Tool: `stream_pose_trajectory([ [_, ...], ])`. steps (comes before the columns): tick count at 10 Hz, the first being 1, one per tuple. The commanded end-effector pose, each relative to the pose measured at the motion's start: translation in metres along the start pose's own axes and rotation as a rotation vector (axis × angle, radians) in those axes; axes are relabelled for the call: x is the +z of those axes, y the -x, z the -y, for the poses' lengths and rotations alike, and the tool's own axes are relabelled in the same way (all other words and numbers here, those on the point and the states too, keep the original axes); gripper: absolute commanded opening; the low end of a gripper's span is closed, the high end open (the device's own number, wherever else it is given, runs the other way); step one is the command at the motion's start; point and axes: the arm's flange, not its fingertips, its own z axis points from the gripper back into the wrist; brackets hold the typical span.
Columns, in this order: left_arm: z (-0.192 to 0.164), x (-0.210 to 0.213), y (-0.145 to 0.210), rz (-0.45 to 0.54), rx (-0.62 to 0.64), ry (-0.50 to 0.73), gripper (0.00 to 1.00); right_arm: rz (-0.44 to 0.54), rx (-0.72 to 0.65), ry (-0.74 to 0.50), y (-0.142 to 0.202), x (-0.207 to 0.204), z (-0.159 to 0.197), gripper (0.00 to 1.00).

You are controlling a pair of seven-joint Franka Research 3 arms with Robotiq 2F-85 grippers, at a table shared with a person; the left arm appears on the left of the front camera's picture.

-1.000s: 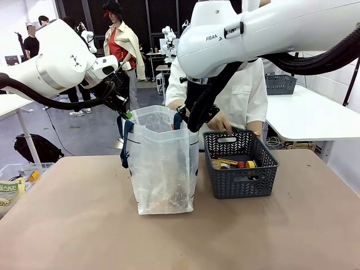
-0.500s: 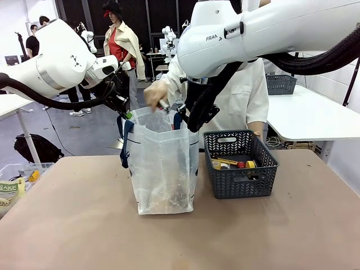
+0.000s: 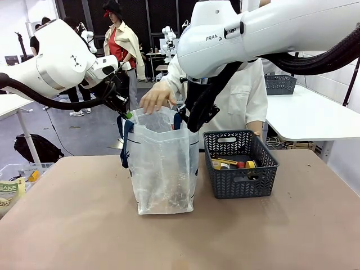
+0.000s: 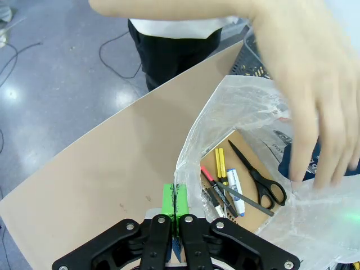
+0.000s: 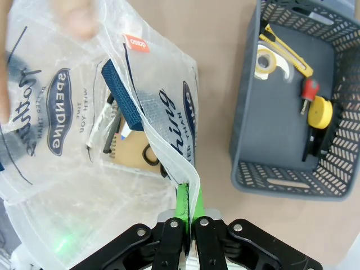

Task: Transfer purchased items from the store into the shopping bag.
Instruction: Move the Reusable shopping bag to the right side of the table.

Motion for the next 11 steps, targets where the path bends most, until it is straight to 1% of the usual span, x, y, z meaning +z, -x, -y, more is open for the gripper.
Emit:
stream_pose_trajectory([
  [1,-0.0019,0.0013,0.0007,-0.001,-0.001,-0.004,0.00,0.004,-0.003,-0.011,-0.0005,0.0010,0.0002,0.00],
  [11,-0.0019,0.0013,0.0007,-0.001,-0.001,-0.004,0.00,0.004,-0.003,-0.011,-0.0005,0.0010,0.0002,0.00],
])
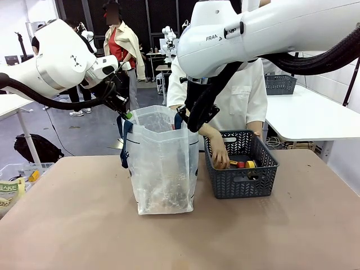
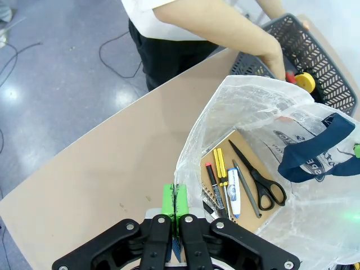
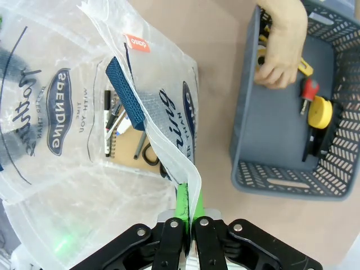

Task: Transfer purchased items from the store into the shopping bag.
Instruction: Move the Reusable shopping bag to the right side of the table.

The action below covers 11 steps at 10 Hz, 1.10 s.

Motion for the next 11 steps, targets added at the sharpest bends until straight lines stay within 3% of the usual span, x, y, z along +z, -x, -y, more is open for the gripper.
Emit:
stream_pose_trajectory([
  [1,-0.0019,0.0013,0.0007,-0.001,-0.001,-0.004,0.00,0.004,-0.003,-0.011,-0.0005,0.0010,0.0002,0.00],
  [11,-0.0019,0.0013,0.0007,-0.001,-0.001,-0.004,0.00,0.004,-0.003,-0.011,-0.0005,0.0010,0.0002,0.00],
])
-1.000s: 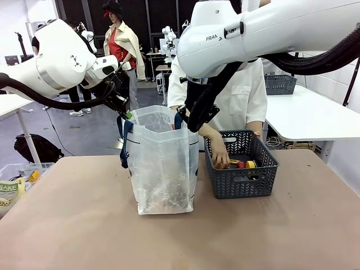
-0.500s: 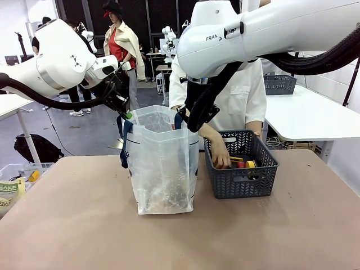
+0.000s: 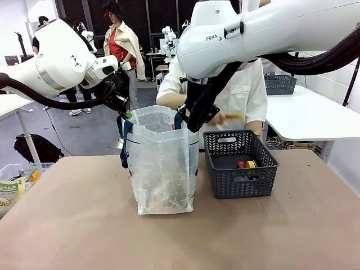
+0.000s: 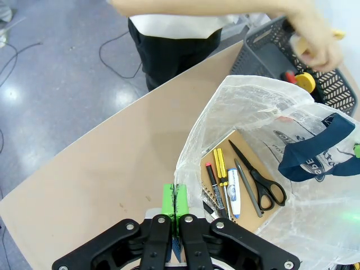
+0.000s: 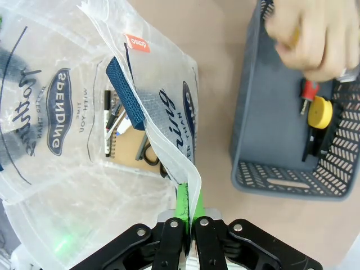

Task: Transfer purchased items from the store into the shopping bag.
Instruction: Move the Reusable shopping bag to the right side of the table.

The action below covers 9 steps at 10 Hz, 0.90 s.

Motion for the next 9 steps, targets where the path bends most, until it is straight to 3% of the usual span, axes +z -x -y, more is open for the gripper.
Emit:
stream_pose_trajectory([
  [1,-0.0019,0.0013,0.0007,-0.001,-0.001,-0.004,0.00,0.004,-0.003,-0.011,-0.0005,0.0010,0.0002,0.00],
  [9,-0.0019,0.0013,0.0007,-0.001,-0.001,-0.004,0.00,0.004,-0.003,-0.011,-0.0005,0.0010,0.0002,0.00],
])
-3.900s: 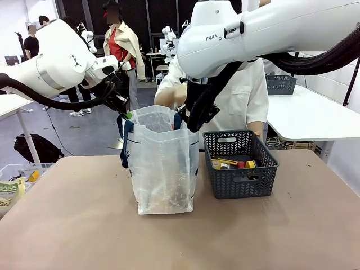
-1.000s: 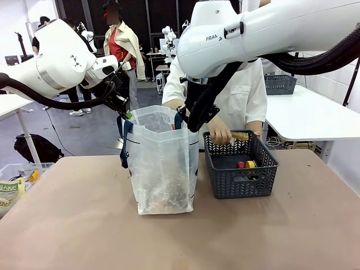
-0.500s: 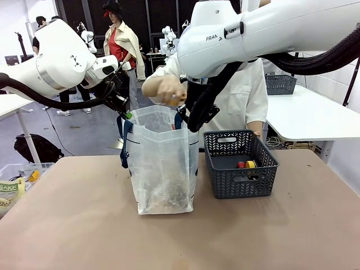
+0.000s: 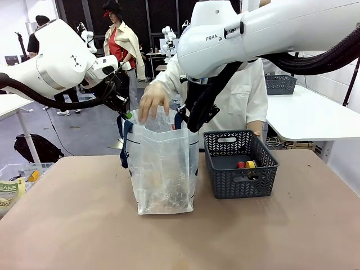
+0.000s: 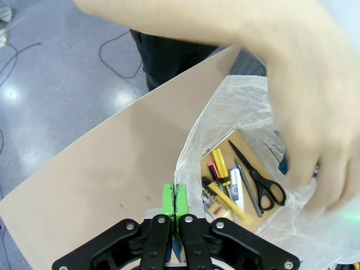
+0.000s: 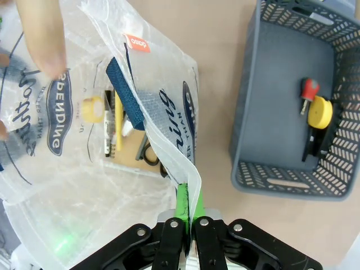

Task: Transfer purchased items from the store into the shopping bag.
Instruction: Move the Reusable shopping bag to the right side of the table.

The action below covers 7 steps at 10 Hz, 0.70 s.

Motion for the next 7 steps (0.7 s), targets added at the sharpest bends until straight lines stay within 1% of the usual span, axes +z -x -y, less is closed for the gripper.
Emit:
stream_pose_trajectory([
  [1,-0.0019,0.0013,0.0007,-0.001,-0.001,-0.004,0.00,0.004,-0.003,-0.011,-0.0005,0.0010,0.0002,0.00],
  [7,-0.0019,0.0013,0.0007,-0.001,-0.001,-0.004,0.00,0.004,-0.003,-0.011,-0.0005,0.0010,0.0002,0.00],
])
